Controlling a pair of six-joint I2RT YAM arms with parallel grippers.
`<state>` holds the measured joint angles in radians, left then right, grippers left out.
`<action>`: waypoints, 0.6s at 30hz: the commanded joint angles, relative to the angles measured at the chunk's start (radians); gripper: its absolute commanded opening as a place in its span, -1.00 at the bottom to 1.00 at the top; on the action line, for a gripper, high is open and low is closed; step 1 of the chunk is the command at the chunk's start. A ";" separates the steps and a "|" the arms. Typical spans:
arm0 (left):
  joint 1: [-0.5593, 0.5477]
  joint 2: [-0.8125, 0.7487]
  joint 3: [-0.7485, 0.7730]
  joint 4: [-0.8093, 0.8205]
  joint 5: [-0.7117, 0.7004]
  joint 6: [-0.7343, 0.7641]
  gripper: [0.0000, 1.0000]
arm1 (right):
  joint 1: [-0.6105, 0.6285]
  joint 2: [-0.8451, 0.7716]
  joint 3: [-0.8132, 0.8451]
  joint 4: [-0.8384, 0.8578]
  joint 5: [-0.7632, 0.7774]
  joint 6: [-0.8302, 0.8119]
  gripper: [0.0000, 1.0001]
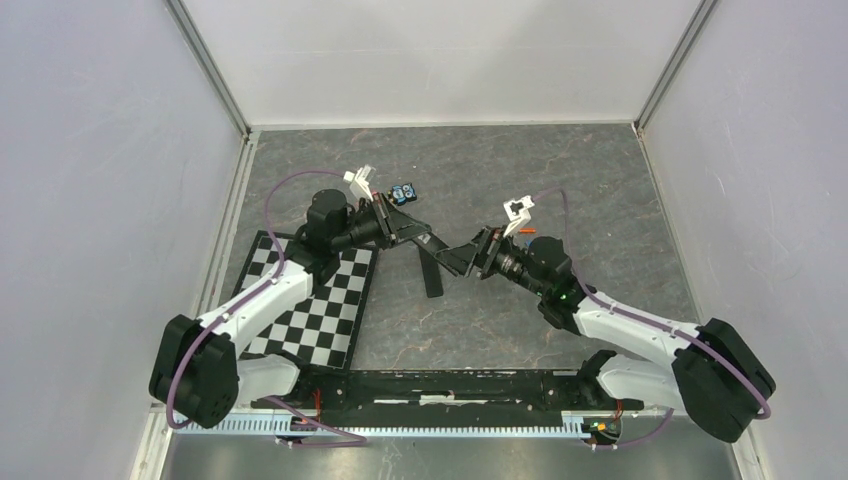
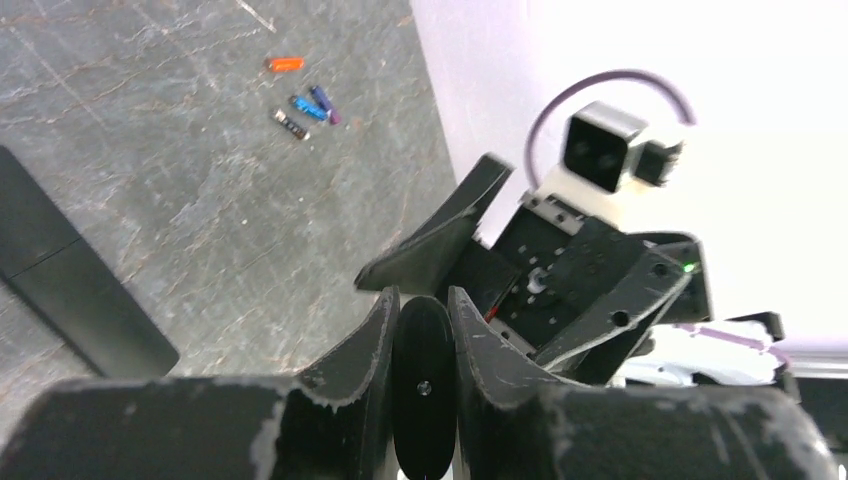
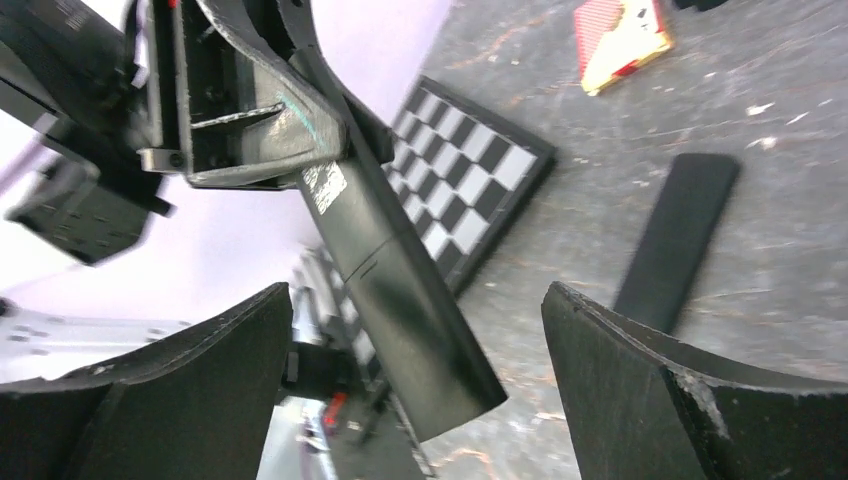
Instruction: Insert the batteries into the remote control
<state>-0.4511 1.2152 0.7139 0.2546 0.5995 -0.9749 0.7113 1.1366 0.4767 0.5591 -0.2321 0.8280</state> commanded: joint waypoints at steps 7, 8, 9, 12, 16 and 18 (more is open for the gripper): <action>0.000 -0.046 0.085 0.166 -0.045 -0.279 -0.96 | -0.011 0.081 -0.096 0.556 -0.023 0.483 0.55; 0.000 -0.049 0.095 0.142 -0.046 -0.292 -0.96 | -0.012 0.088 -0.111 0.570 -0.015 0.493 0.48; -0.001 -0.054 0.098 0.129 -0.045 -0.299 -0.96 | -0.016 0.097 -0.120 0.586 -0.010 0.504 0.42; -0.001 -0.067 0.090 0.137 -0.046 -0.319 -0.96 | -0.025 0.133 -0.138 0.676 -0.022 0.532 0.36; 0.000 -0.068 0.082 0.143 -0.048 -0.323 -0.96 | -0.039 0.178 -0.122 0.744 -0.038 0.562 0.43; 0.000 -0.067 0.075 0.145 -0.046 -0.323 -0.96 | -0.047 0.201 -0.107 0.795 -0.038 0.587 0.46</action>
<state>-0.4511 1.1706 0.7677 0.3519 0.5514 -1.2469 0.6830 1.3014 0.3466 1.1793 -0.2562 1.3510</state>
